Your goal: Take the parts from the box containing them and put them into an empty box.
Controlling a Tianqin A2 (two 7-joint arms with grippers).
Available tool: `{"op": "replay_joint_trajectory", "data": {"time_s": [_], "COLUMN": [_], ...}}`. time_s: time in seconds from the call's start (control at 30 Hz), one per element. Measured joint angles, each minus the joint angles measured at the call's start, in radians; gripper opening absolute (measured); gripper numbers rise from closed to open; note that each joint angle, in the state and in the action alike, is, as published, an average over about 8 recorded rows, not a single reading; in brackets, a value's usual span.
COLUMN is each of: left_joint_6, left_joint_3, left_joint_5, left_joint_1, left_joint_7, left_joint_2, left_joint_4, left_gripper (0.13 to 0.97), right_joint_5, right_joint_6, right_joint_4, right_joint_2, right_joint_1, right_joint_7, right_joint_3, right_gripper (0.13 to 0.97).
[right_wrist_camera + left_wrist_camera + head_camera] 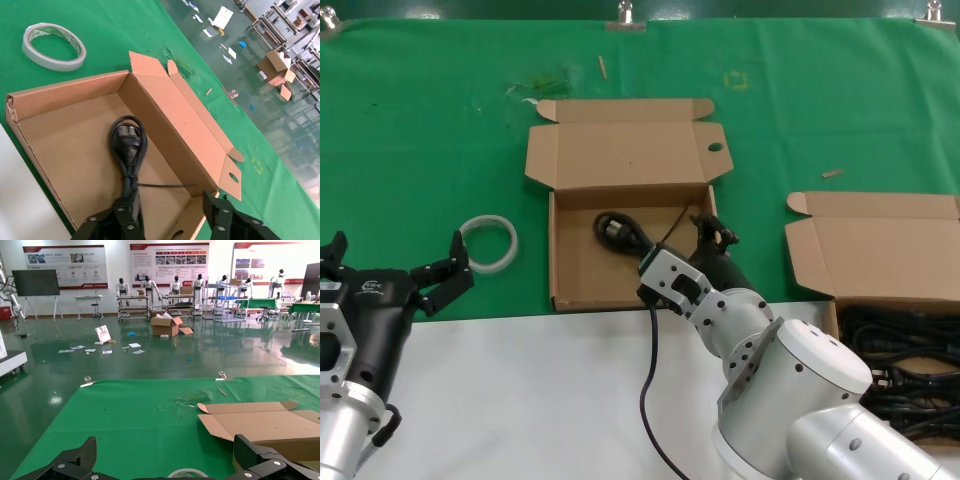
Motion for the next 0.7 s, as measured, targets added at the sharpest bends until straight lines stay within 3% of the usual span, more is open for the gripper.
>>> {"op": "replay_joint_trajectory", "data": {"time_s": [0.17,0.3,0.57,0.7], "left_joint_6": [0.0,0.0,0.0,0.0], "left_joint_3": [0.0,0.0,0.0,0.0], "left_joint_5": [0.0,0.0,0.0,0.0], "left_joint_1": [0.0,0.0,0.0,0.0], "left_joint_7": [0.0,0.0,0.0,0.0], "left_joint_2": [0.0,0.0,0.0,0.0], "left_joint_4": [0.0,0.0,0.0,0.0], "left_gripper": [0.966,0.966,0.966,0.966], "right_joint_5": [0.0,0.0,-0.004,-0.025], "right_joint_6": [0.0,0.0,-0.003,-0.018], "right_joint_4": [0.0,0.0,0.001,0.008], "right_joint_2": [0.0,0.0,0.0,0.0], "right_joint_1": [0.0,0.0,-0.003,-0.014], "right_joint_7": [0.0,0.0,0.006,0.038], "right_joint_3": [0.0,0.0,0.003,0.02], "right_gripper": [0.525,0.525,0.73,0.784]}}
